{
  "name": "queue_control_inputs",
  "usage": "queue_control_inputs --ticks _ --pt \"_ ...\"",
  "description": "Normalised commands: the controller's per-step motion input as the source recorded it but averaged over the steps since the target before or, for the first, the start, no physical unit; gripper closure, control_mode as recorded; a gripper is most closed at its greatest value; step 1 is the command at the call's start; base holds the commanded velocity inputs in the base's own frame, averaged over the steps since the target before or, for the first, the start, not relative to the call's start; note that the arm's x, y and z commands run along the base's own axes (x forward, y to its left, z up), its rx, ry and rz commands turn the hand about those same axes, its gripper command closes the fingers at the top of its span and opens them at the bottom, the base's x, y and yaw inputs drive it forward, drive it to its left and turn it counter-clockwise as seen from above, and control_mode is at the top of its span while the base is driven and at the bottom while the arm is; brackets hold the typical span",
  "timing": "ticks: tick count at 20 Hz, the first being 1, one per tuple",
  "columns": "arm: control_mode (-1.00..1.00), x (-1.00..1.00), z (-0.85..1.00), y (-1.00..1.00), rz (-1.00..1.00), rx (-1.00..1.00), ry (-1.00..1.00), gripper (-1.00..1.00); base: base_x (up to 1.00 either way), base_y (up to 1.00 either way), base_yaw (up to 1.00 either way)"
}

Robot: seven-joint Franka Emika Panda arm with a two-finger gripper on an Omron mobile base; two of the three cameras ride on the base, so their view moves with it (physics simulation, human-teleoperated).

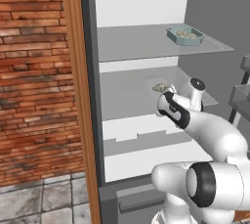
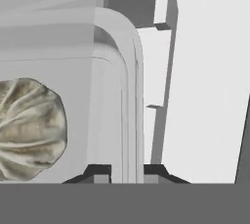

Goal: Place two dumplings into each of the tupperware containers and then place the containers in the fridge.

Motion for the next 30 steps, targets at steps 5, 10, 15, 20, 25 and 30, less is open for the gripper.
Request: queue_control_inputs --ticks 5,10,15,20,25,30 --pt "-1.00 0.17 -0.17 0.00 0.00 0.00 -0.02 1.00 0.00 0.00 0.00" --pt "-1.00 0.24 0.00 0.00 0.00 0.00 -0.05 1.00 0.00 0.00 0.00" --pt "-1.00 0.47 0.00 0.00 0.00 0.00 -0.08 1.00 0.00 0.00 0.00" --pt "-1.00 0.39 0.00 0.00 0.00 0.00 -0.07 1.00 0.00 0.00 0.00" --pt "-1.00 0.26 -0.09 0.00 0.00 0.00 -0.07 1.00 0.00 0.00 0.00" --pt "-1.00 0.07 0.01 0.00 0.00 0.00 -0.19 1.00 0.00 0.00 0.00"
